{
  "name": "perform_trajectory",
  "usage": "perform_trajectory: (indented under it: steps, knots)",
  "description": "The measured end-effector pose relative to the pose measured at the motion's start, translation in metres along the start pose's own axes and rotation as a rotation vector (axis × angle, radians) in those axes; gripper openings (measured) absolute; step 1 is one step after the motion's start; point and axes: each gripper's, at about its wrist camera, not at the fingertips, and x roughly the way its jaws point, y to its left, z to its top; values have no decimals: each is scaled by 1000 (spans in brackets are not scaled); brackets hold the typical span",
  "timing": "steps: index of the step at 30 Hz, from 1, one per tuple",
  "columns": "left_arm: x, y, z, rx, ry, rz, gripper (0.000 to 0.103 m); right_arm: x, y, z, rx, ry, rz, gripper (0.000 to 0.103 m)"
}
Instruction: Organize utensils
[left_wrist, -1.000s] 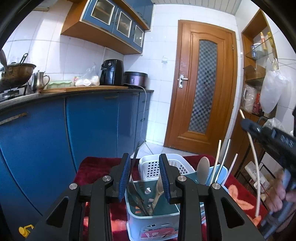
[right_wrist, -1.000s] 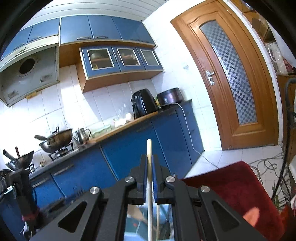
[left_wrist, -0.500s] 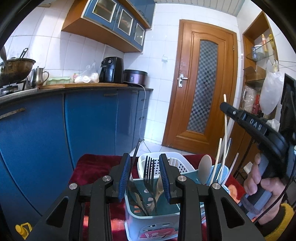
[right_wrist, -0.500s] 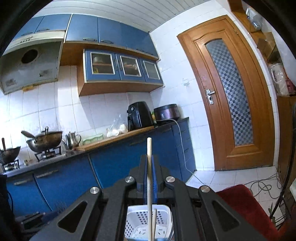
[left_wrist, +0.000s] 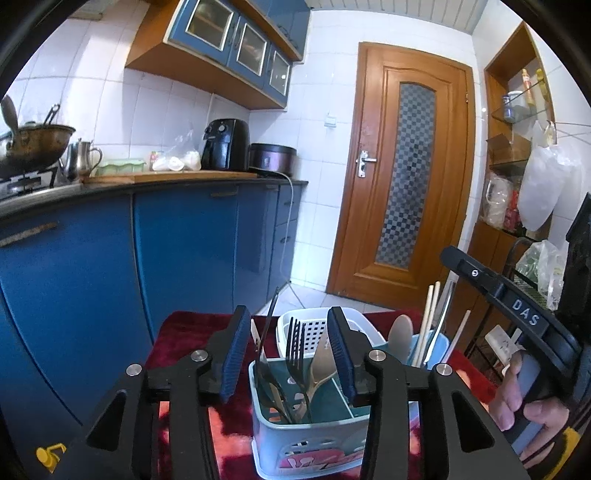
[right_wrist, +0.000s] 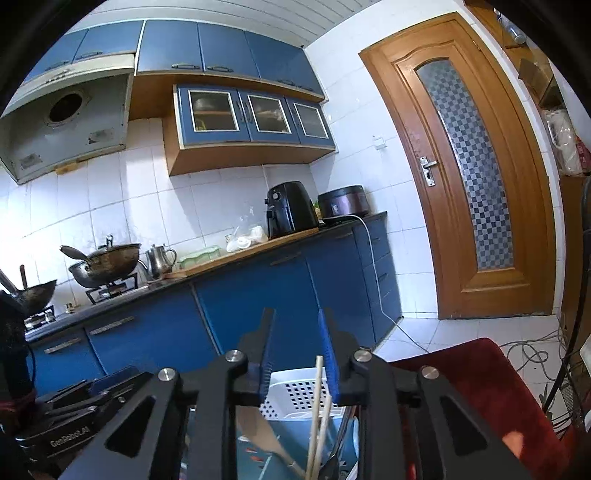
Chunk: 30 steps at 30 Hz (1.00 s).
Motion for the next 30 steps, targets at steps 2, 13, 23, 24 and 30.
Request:
perform_trajectory:
  steps: [2, 13, 23, 24, 30]
  knots:
    - [-8, -2, 2, 4, -10, 0, 46, -10, 4, 5, 1, -4, 10, 29]
    - [-49, -5, -4, -12, 7, 29, 48, -69, 27, 0, 3, 60, 50, 37]
    - [-84, -1, -37, -39, 55, 70, 62, -113, 32, -37, 11, 137, 2, 53]
    - [-86, -2, -41, -39, 62, 71, 62, -116, 30, -41, 20, 148, -3, 55]
    - [-91, -9, -66, -28, 115, 64, 62, -126, 20, -64, 56, 211, -45, 70]
